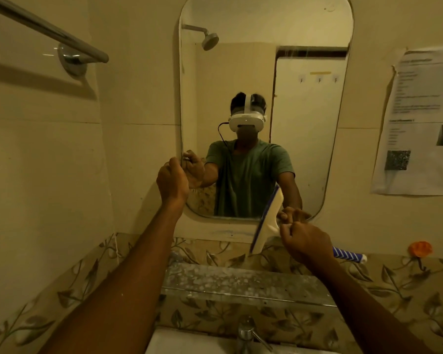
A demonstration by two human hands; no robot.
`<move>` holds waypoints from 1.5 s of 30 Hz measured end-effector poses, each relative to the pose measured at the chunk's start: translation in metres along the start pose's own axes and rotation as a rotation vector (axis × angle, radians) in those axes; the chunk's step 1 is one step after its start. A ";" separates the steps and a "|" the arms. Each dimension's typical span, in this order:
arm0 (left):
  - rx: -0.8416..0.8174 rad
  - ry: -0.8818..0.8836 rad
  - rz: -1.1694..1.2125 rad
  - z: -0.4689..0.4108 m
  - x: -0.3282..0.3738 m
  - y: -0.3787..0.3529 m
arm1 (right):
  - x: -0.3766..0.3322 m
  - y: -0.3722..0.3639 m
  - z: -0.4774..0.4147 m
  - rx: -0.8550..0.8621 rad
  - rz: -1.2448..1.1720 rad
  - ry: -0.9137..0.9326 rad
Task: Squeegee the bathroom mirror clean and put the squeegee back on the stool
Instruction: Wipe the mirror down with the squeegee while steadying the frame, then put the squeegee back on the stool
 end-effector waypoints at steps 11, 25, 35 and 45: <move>-0.019 -0.084 -0.075 0.023 -0.007 -0.003 | 0.029 0.003 0.037 -0.091 0.011 -0.164; -0.279 -0.331 -0.364 0.109 -0.005 -0.039 | 0.022 0.049 0.068 0.028 -0.414 -0.391; -0.371 -0.449 -0.503 0.175 -0.021 -0.035 | 0.024 0.048 0.101 0.005 -0.996 -0.597; -0.458 -0.469 -0.563 0.274 -0.023 -0.004 | 0.027 0.070 0.206 0.191 -0.947 -0.443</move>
Point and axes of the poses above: each hand's wrist, its own z-axis away from the middle knuckle, its own y-axis out of the back of the hand, x = y × z, the point moved 4 cm from there along -z, towards the middle knuckle, and after that the axes turned 6 degrees about y, right-handed, at the moved point
